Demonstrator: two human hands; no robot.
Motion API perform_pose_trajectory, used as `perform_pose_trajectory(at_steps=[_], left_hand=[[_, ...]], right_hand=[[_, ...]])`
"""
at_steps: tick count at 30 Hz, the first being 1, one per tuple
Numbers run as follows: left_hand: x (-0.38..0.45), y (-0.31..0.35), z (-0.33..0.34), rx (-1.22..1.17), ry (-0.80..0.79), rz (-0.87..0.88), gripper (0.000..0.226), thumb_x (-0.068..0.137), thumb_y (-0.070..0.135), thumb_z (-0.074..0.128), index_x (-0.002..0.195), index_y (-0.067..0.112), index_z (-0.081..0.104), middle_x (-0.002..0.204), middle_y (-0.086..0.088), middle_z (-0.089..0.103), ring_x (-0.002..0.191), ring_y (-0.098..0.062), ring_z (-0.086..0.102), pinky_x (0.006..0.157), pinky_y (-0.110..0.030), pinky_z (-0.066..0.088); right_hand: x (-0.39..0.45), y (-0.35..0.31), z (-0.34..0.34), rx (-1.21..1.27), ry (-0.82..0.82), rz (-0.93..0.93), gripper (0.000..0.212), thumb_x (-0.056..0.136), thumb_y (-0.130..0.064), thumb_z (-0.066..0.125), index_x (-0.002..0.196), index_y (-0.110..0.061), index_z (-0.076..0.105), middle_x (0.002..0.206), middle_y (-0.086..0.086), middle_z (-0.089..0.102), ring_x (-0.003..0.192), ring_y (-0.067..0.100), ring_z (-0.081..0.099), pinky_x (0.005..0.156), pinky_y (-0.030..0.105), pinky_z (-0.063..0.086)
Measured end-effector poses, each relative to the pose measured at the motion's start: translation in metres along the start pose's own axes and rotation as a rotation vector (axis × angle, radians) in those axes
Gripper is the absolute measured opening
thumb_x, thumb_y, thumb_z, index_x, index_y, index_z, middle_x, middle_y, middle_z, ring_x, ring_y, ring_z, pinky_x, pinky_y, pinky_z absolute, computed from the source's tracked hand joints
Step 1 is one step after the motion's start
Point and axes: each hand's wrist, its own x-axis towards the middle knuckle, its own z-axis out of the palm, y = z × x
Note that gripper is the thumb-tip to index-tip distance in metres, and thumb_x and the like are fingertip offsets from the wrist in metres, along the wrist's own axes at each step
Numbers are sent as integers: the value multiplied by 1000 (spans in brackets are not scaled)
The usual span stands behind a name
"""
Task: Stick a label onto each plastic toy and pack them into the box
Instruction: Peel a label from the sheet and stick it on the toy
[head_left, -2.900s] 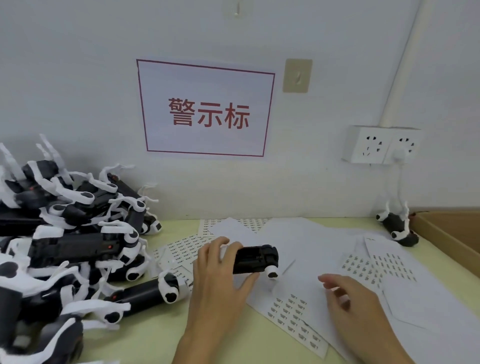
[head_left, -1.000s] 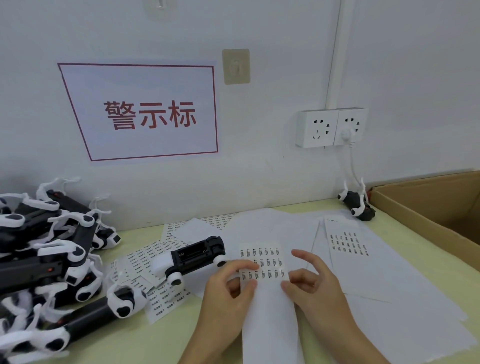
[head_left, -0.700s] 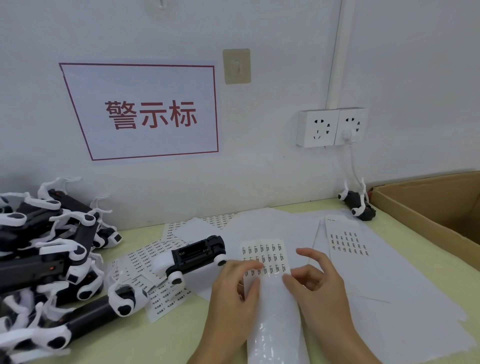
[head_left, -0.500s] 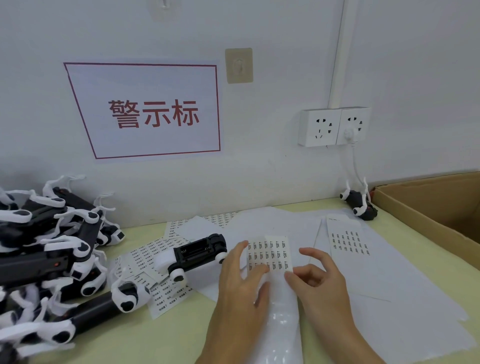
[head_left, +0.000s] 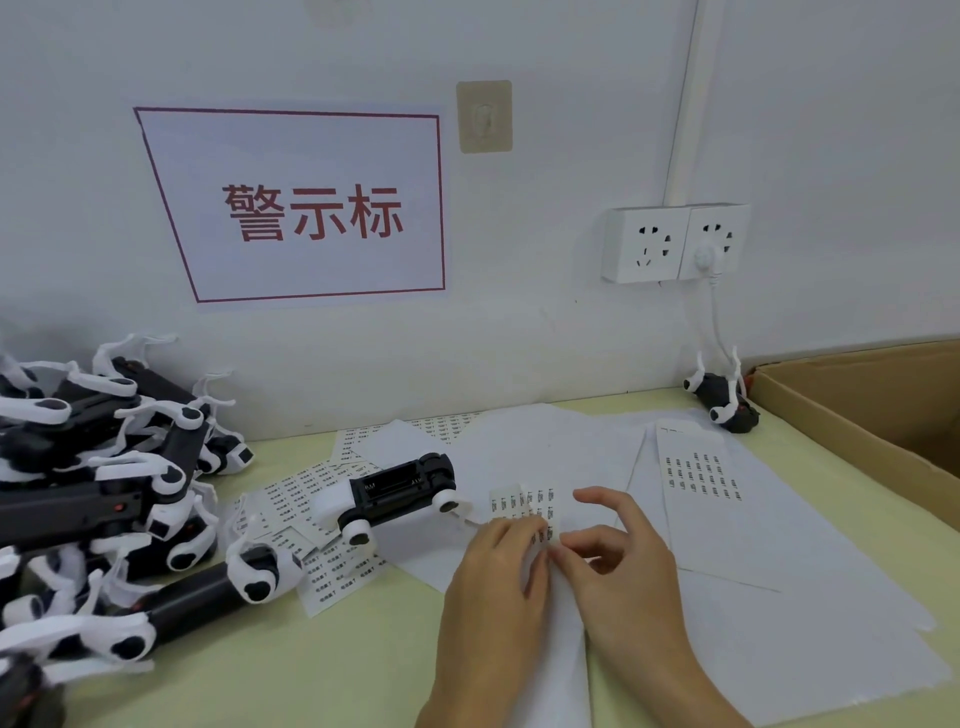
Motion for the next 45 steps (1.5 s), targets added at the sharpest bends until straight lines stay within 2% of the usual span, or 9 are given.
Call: perform_pose_trajectory(at_steps=[6, 9, 13, 17, 24, 31, 36, 41, 45], left_hand=[[3, -3, 2, 53, 51, 46, 10, 96, 20, 62, 101, 24, 68, 96, 12, 66, 86, -9, 59, 73, -31, 50], [2, -4, 4, 86, 50, 85, 11, 96, 17, 60, 96, 21, 70, 94, 10, 66, 86, -10, 59, 71, -33, 51], [2, -6, 5, 104, 48, 116, 18, 96, 16, 57, 91, 16, 74, 89, 6, 67, 88, -11, 56, 71, -30, 49], [3, -7, 4, 103, 21, 94, 20, 99, 14, 56, 96, 15, 75, 93, 4, 67, 93, -12, 53, 77, -29, 45], [3, -6, 1, 172, -51, 117, 22, 100, 10, 52, 102, 13, 73, 95, -1, 65, 96, -14, 51, 81, -34, 45], [3, -2, 2, 166, 10, 110, 20, 98, 14, 57, 86, 7, 72, 82, -4, 63, 86, -17, 51, 73, -36, 45], [3, -4, 2, 108, 53, 74, 15, 93, 10, 63, 79, 7, 69, 76, -1, 64, 79, -15, 50, 69, -30, 43], [5, -5, 3, -2, 103, 47, 13, 89, 8, 67, 76, 10, 69, 73, 3, 65, 76, -12, 52, 67, -29, 46], [3, -7, 3, 39, 57, 93, 11, 91, 11, 65, 82, 11, 71, 81, 4, 66, 83, -11, 53, 73, -25, 44]], right_hand=[[3, 1, 1, 16, 1, 15, 46, 79, -12, 79, 107, -42, 58, 75, -10, 75, 72, 8, 69, 70, 23, 50], [3, 2, 2, 25, -6, 12, 46, 79, -10, 79, 110, -38, 60, 73, -9, 75, 68, 6, 68, 66, 14, 49], [2, 2, 1, 16, -25, 1, 47, 81, -5, 75, 111, -37, 61, 70, -8, 75, 67, 8, 68, 65, 11, 49], [1, 1, 1, -7, -40, -28, 48, 81, -1, 73, 110, -37, 62, 69, -10, 75, 70, 6, 69, 67, 10, 48], [0, 1, 1, -15, -66, -54, 52, 81, 4, 70, 109, -39, 62, 71, -9, 75, 73, 10, 70, 75, 22, 54], [0, 0, 2, 9, -64, -48, 50, 81, 4, 69, 107, -38, 61, 69, -10, 75, 70, 11, 71, 72, 22, 55], [0, 0, 3, 31, -62, -47, 45, 81, -2, 73, 108, -36, 61, 70, -8, 75, 72, 11, 71, 74, 25, 54], [1, 1, 3, 51, -57, -36, 42, 82, -5, 74, 108, -35, 61, 69, -7, 75, 73, 11, 71, 72, 20, 54], [2, 3, 1, 63, -51, -16, 46, 81, 0, 71, 107, -36, 61, 69, -7, 75, 71, 9, 70, 67, 13, 51]])
